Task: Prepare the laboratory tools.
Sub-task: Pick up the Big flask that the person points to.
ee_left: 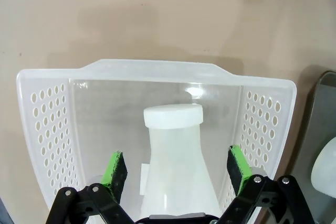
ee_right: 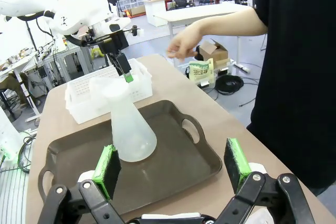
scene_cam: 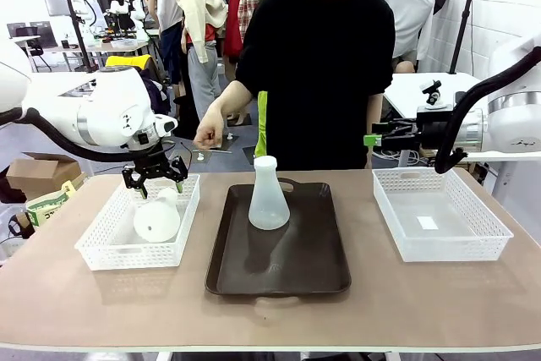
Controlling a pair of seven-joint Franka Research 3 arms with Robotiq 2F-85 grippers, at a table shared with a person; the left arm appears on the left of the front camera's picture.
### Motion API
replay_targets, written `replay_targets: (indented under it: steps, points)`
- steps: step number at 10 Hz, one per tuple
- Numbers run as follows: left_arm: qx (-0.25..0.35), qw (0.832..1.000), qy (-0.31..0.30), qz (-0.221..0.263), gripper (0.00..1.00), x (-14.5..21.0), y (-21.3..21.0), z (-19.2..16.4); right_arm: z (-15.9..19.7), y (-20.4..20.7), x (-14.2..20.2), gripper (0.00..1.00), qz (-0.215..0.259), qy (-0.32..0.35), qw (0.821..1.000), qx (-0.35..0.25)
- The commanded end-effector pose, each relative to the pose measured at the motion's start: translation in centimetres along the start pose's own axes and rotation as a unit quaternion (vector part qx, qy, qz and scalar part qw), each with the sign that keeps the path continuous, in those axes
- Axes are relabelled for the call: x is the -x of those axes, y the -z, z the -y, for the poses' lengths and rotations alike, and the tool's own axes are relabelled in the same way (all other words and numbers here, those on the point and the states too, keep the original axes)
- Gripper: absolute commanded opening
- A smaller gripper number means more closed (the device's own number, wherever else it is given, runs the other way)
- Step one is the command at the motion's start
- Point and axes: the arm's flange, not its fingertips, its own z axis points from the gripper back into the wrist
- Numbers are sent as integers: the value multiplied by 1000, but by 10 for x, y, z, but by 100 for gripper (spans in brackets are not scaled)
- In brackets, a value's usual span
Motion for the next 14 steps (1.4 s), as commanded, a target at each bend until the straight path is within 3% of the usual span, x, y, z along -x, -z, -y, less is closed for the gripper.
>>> replay_targets:
  steps: [1,8,14]
  points:
    - [0,1000,2,-2,100,2,-1,2,0,0,-1,100,-10,4,1000,1]
    - [-2,1000,-8,-3,100,-2,4,0,0,0,-1,100,-10,4,1000,1]
    - [-12,999,-19,-38,100,-12,19,4,0,0,-1,100,-10,4,1000,1]
